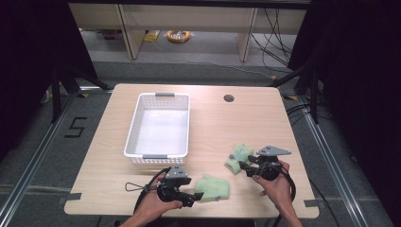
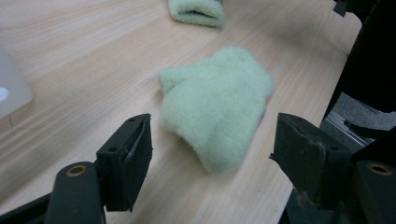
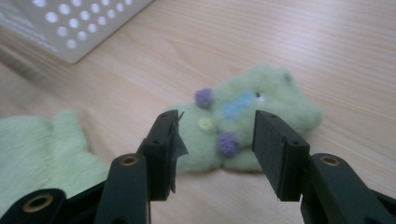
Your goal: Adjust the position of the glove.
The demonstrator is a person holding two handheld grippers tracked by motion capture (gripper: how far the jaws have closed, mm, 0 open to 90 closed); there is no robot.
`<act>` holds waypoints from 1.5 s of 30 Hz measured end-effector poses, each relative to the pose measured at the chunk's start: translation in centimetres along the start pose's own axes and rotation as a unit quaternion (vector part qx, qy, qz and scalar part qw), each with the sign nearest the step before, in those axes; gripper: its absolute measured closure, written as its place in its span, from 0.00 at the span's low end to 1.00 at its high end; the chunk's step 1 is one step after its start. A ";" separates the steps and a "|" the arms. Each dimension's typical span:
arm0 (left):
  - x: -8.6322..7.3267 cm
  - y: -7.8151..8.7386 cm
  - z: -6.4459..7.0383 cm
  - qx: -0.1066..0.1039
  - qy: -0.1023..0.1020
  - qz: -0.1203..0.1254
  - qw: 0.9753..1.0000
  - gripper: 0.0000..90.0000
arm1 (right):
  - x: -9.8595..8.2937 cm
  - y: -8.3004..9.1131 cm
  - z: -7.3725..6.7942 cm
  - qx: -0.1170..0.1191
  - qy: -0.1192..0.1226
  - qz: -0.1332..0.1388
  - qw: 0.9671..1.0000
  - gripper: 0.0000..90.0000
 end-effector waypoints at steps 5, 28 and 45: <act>-0.1 0.4 0.0 -0.002 0.006 0.006 1.000 0.30 | 0.1 -0.9 2.0 -0.030 -0.011 -0.011 0.999 0.56; -1.0 0.8 -0.3 0.001 0.014 0.000 1.000 0.30 | -0.7 -5.0 4.4 -0.088 -0.030 -0.053 0.994 0.69; -1.0 1.0 -1.0 0.006 0.016 -0.001 1.000 0.30 | 2.0 -4.2 2.5 -0.013 0.017 -0.002 1.000 0.97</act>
Point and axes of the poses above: each handheld gripper's, and its own axes: y roughly backward along the jaws, x roughly out of its top, z roughly to its right, the point moved 10 cm from there along -y, roughly forward along the jaws, and after that the axes turned 9 degrees about z, right-handed, at the moved point
